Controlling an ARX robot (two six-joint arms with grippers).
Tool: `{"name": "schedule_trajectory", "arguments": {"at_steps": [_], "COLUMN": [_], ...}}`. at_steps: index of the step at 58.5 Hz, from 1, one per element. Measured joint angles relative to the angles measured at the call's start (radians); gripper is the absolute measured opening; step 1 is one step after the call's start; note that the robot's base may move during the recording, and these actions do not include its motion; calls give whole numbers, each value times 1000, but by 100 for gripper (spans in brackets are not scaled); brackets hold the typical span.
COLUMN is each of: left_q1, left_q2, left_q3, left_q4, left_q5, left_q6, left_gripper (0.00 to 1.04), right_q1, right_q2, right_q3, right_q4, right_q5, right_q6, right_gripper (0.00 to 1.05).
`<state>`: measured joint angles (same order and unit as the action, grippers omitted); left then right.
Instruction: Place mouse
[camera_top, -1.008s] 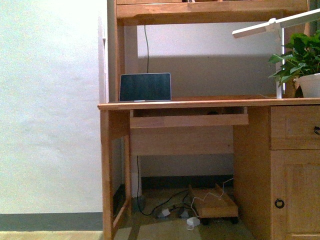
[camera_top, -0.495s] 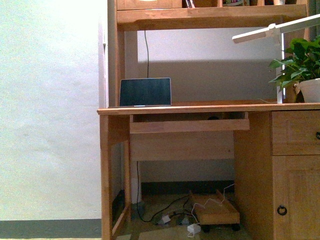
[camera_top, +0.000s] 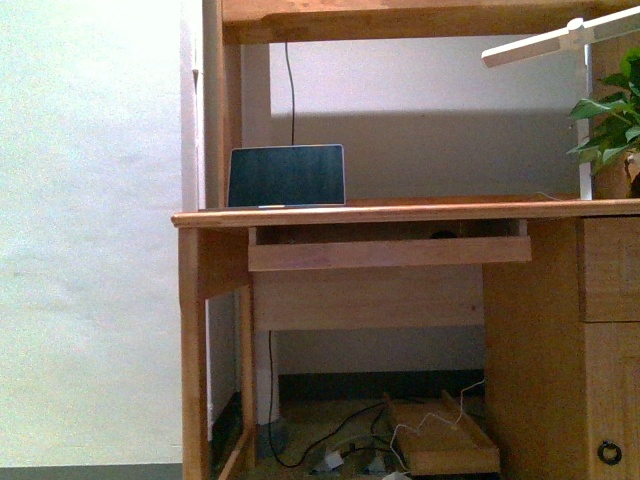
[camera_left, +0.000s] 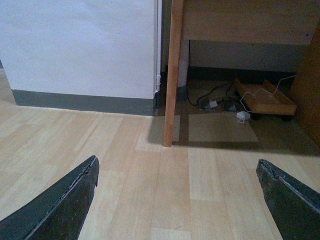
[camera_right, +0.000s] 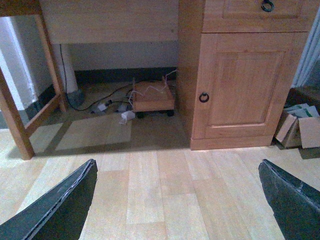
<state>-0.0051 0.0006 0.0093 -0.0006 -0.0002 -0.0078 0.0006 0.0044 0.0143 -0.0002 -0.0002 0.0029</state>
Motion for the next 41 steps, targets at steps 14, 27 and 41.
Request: {"name": "schedule_trajectory", "arguments": {"at_steps": [14, 27, 41], "left_q1": [0, 0, 0], "left_q2": [0, 0, 0], "left_q3": [0, 0, 0], "left_q4": [0, 0, 0], "left_q5": [0, 0, 0], "left_q6": [0, 0, 0], "left_gripper": [97, 97, 97], "right_q1": [0, 0, 0], "right_q2": [0, 0, 0], "right_q3": [0, 0, 0], "right_q4": [0, 0, 0], "right_q5": [-1, 0, 0], "right_q6": [0, 0, 0], "right_gripper": [97, 97, 97]}}
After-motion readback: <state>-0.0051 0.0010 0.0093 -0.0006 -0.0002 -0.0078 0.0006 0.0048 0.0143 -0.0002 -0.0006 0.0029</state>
